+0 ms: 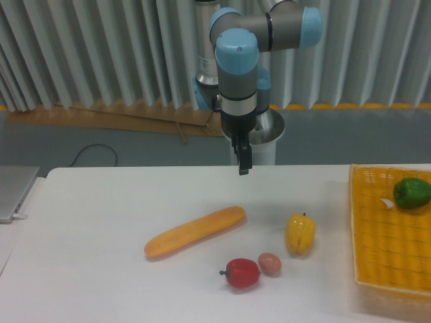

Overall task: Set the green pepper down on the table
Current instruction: 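Move the gripper over the yellow basket toward the green pepper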

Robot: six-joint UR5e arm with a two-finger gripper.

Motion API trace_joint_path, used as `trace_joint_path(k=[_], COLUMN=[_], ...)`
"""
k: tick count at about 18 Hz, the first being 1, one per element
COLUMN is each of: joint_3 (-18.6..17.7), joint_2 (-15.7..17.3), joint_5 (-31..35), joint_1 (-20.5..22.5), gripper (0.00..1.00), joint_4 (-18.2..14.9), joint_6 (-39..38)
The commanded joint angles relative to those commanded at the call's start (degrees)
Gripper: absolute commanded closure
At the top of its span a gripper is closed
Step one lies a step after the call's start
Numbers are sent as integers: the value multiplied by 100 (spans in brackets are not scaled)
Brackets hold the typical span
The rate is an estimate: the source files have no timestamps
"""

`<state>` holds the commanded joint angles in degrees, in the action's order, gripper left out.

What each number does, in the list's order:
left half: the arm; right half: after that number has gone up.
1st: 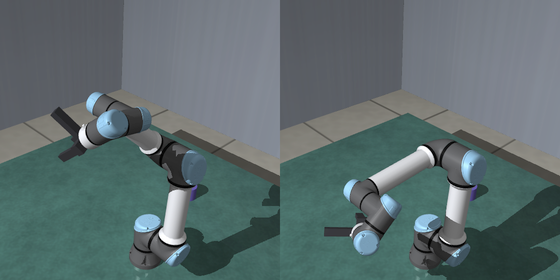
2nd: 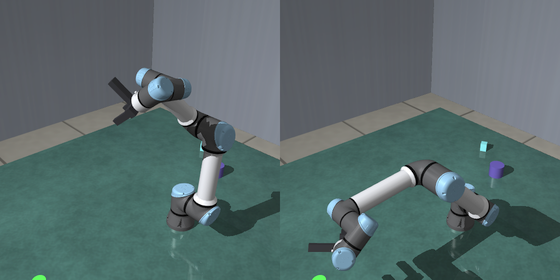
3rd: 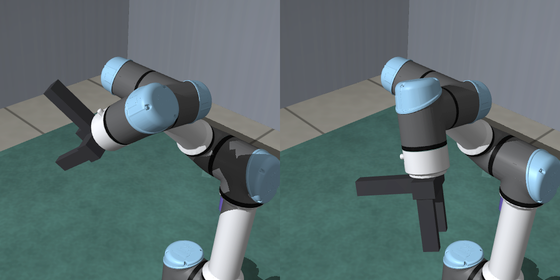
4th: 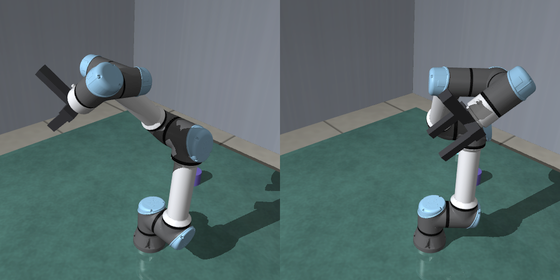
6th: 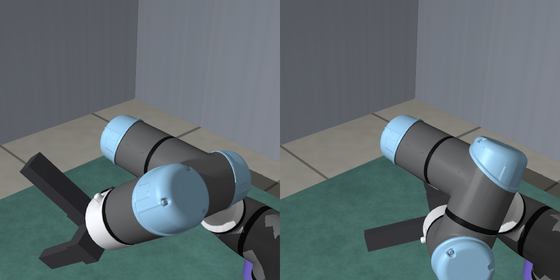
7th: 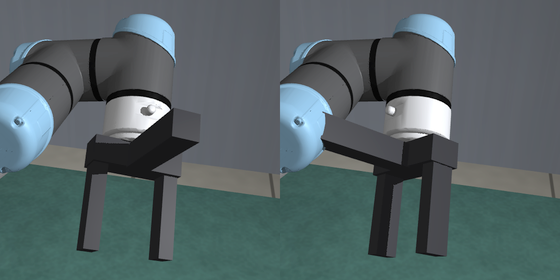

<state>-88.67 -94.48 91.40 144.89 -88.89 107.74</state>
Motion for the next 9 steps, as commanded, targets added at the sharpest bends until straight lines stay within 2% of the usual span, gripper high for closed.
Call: trace_joint_path(k=[9], joint_3=[-1], joint_2=[-27], joint_5=[-35], joint_1=[-5], gripper=[0], joint_4=[3], joint_6=[19])
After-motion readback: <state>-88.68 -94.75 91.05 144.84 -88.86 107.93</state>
